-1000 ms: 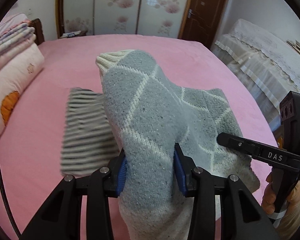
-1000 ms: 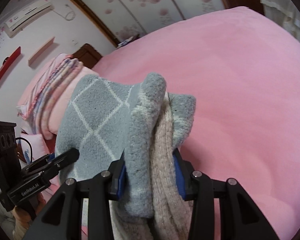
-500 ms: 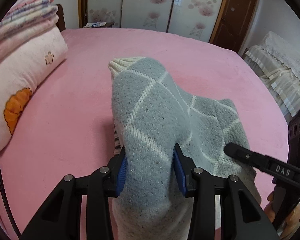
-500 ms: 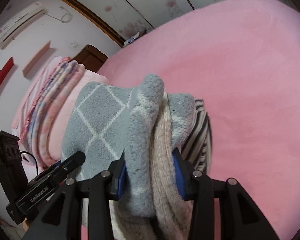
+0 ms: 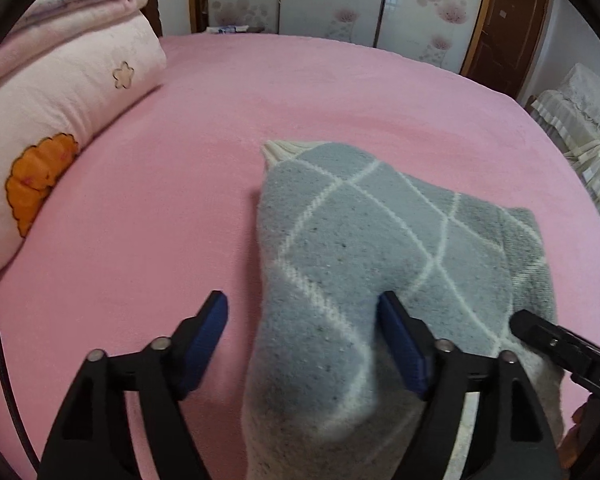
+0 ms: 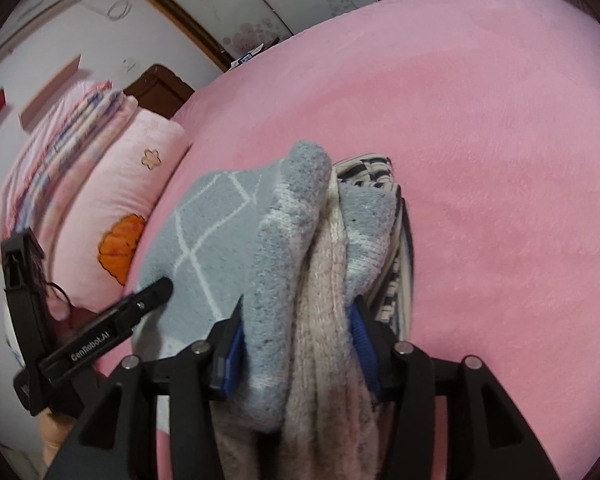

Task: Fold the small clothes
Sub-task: 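Lower the sweater onto the striped shirt and open both grippers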

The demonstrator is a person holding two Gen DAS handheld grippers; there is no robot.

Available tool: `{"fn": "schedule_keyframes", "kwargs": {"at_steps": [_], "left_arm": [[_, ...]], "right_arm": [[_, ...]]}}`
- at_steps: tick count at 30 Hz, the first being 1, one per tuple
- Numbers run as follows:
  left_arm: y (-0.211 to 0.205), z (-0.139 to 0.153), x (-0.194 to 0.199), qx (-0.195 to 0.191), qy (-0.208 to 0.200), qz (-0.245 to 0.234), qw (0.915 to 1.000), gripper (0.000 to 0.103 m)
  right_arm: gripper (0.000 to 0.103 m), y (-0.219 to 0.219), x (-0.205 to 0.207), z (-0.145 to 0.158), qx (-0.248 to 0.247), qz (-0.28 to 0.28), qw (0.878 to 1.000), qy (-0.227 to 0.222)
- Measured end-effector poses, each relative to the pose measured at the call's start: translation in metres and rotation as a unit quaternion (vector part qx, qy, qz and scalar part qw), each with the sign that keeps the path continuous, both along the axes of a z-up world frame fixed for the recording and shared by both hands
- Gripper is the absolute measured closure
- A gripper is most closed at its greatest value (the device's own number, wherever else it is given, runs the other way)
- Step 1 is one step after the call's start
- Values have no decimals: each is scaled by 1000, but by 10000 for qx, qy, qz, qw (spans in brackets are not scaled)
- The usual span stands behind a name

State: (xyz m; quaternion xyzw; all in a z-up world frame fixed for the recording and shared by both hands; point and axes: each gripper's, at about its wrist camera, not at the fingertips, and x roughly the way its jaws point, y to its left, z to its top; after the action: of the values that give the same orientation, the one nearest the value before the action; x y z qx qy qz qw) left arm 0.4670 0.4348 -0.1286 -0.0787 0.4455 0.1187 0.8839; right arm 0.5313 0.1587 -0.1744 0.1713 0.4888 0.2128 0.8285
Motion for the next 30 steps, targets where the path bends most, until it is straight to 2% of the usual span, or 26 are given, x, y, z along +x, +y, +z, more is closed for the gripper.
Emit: {"fn": "schedule_keyframes", "kwargs": {"at_steps": [1,5,9,15,21,30], "left_arm": [[0,-2,-1,32,-26,37,10000,18],[3,-11,-9,20,-185,319,9993,5],[1,-11,-11,129,-226,466,9986,4],[-21,7,-24,520,-131,676,9963,3],[-53,30,-51,164,-213,629,9977,1],[-126,75,-110,-13,-345,343,9988,1]], "right_arm": [[46,-3,-1,0,-80,19,10000,-51],[40,-5,-7,-1,-504,164,9979,-373],[38,-1,-6,5,-673,208,9965,-459],[38,-2,-19,29,-991,227,9919,-766],[37,-21,-41,57,-1058,136,9911,-799],[36,-83,-111,105,-1143,-83,9902,-792]]}}
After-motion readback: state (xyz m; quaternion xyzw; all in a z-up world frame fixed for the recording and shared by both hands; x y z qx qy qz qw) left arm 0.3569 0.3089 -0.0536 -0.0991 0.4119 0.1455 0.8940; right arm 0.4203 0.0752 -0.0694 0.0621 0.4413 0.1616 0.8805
